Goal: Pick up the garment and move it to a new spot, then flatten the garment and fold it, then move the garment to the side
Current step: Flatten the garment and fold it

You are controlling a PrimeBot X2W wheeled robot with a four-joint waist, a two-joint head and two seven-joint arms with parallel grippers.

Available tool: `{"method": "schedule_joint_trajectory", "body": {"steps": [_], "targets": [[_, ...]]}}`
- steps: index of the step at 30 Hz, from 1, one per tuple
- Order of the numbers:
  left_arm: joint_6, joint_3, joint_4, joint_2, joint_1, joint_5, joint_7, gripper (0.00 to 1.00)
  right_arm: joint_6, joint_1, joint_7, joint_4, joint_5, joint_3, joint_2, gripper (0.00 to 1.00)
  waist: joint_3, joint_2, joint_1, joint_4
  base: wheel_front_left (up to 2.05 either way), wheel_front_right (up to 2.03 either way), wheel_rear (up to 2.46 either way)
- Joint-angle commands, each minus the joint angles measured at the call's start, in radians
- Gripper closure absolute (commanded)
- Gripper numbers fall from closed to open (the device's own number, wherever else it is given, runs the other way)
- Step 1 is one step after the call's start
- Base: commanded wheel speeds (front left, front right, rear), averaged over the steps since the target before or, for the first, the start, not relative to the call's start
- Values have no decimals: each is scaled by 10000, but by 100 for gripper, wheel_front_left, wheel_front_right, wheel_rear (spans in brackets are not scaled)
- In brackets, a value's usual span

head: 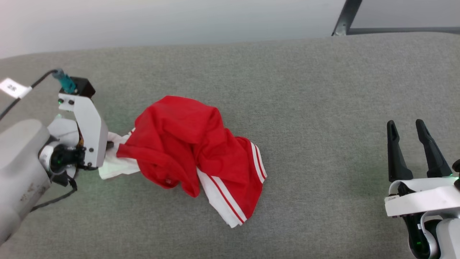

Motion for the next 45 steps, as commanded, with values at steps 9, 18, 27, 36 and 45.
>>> {"method": "schedule_joint_trajectory", "body": {"steps": [9,18,27,36,45], "targets": [[-332,-6,1281,-418,193,304,-532,7,35,69,69,-132,-44,-105,-82,0,111,0,0,-67,0,0,0],[-737,173,1429,-659,129,747,-2254,0,35,194,478,-271,-158,202,-403,0,-428,0,0,530,0,0,0],[-158,866,478,-675,927,1268,-6134,0,35,255,1576,-539,22,1431,-1216,0,-939,0,0,1394,0,0,0],[1539,1591,-1079,-672,2780,1722,-8638,0,35,137,3803,-1004,750,3976,-3039,0,-1265,0,0,2270,0,0,0],[3459,5314,-4326,-1254,6261,4858,-8700,0,35,-1146,6770,-1454,2681,6207,-4922,0,-1247,0,0,2911,0,0,0]]}}
